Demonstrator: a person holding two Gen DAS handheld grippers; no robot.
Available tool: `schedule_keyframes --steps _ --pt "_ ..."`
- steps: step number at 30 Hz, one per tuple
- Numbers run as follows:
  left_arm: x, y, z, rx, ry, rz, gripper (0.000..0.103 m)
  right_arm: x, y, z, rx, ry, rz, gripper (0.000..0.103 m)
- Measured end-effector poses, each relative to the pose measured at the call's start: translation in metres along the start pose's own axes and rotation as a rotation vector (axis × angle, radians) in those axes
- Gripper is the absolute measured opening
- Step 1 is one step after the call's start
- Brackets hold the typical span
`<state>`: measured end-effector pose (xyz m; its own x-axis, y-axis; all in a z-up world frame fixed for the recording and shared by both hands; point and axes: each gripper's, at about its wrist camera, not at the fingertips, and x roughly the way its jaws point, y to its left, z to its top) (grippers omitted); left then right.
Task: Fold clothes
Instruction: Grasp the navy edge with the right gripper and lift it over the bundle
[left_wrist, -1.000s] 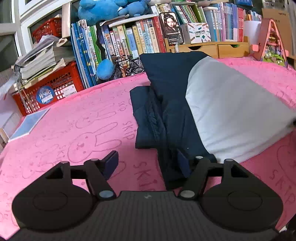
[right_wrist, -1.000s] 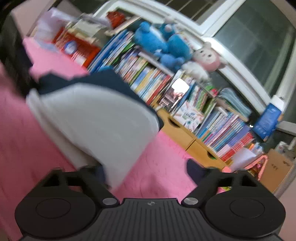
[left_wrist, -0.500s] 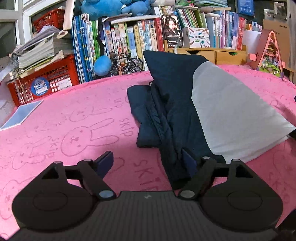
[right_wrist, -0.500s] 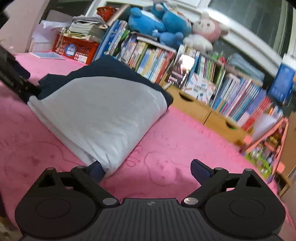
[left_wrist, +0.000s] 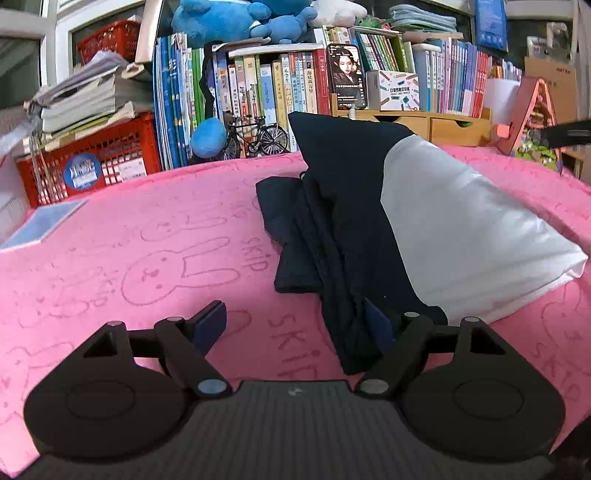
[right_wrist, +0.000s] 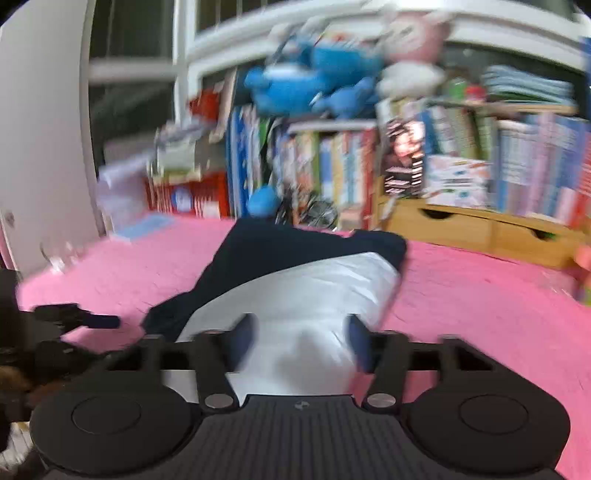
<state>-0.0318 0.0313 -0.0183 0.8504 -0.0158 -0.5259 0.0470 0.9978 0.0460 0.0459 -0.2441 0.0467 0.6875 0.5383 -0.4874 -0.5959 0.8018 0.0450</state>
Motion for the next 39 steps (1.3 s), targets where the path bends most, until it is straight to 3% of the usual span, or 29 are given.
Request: schedule_keyframes --steps 3,6,9,16,23,26,28,30,33,36,39 --pt "0.0 0.004 -0.002 -0.025 0.0 -0.024 0.082 0.071 0.007 0.025 -0.045 0.096 0.012 0.027" --pt "-0.002 0.005 -0.005 -0.027 -0.01 -0.032 0.082 0.141 0.023 0.041 -0.055 0.191 0.034 0.02" --pt "-0.003 0.006 -0.007 -0.029 -0.019 -0.037 0.082 0.183 0.041 0.052 -0.076 0.224 0.059 0.02" --pt "-0.003 0.008 -0.009 -0.035 -0.026 -0.041 0.081 0.233 0.055 0.066 -0.127 0.263 0.103 0.02" --pt "-0.001 0.007 -0.008 -0.045 -0.028 -0.04 0.081 0.26 0.077 0.05 -0.189 0.181 0.069 0.02" --pt "-0.002 0.01 -0.01 -0.063 -0.032 -0.047 0.081 0.262 0.069 0.054 -0.131 0.181 0.094 0.021" --pt "-0.006 0.017 -0.007 -0.086 -0.026 -0.062 0.081 0.239 0.057 0.06 -0.072 0.129 0.129 0.033" --pt "-0.013 0.029 -0.001 -0.128 -0.03 -0.079 0.081 0.217 0.044 0.067 -0.013 0.077 0.164 0.057" --pt "-0.026 0.05 0.015 -0.2 -0.075 -0.068 0.08 0.172 0.024 0.078 0.062 -0.026 0.208 0.066" --pt "-0.038 0.067 0.034 -0.254 -0.136 -0.04 0.08 0.122 -0.005 0.077 0.106 -0.105 0.202 0.066" --pt "-0.024 0.055 0.058 -0.229 -0.146 -0.111 0.08 0.098 -0.041 0.057 0.133 -0.082 0.159 0.061"
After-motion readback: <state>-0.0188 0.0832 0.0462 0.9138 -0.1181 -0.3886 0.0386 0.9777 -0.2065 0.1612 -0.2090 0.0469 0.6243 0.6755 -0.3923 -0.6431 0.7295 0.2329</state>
